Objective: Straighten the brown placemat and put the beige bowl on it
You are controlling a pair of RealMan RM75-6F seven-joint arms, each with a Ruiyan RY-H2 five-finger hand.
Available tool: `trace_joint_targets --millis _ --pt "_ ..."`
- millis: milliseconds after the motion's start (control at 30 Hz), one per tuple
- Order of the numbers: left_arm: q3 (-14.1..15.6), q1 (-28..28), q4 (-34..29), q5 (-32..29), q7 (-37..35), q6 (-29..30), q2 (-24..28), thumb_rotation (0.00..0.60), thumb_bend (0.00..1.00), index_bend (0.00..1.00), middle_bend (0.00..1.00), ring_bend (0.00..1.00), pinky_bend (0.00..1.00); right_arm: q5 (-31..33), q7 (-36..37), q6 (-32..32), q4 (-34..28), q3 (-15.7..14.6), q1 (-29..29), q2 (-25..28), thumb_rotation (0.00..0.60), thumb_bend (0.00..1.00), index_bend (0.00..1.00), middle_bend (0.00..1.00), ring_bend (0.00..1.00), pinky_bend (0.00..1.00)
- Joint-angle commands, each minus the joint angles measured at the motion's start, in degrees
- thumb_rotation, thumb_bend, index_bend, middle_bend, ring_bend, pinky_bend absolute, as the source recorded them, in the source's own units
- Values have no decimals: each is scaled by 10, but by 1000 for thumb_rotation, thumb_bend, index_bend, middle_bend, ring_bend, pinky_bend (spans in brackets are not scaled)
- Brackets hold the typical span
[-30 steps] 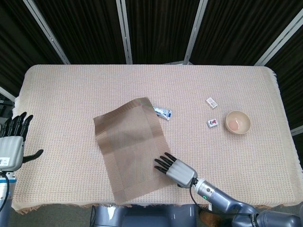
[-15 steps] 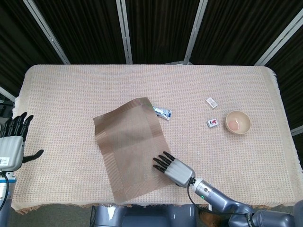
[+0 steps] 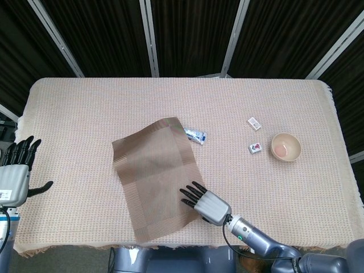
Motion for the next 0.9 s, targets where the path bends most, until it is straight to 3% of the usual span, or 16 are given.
trace_joint_targets --millis 33,267,367,533,900 --pt "0 0 0 1 0 -2 0 600 0 0 0 0 0 -3 6 6 5 -4 0 -3 600 285 306 0 0 0" --pt "2 0 -1 3 2 -5 0 600 0 0 0 0 0 -15 22 27 11 -12 0 -7 600 335 619 0 0 0" --pt "3 0 -2 4 3 -6 -1 600 0 0 0 0 0 -20 29 36 15 -16 -1 -9 600 354 710 0 0 0" --pt "3 1 -3 5 3 -6 -1 600 0 0 0 0 0 -31 47 56 19 -26 -5 -10 600 358 774 0 0 0" --pt "5 2 -6 9 4 -7 -1 600 0 0 0 0 0 -75 67 118 2 -51 -15 30 600 357 778 5 0 0"
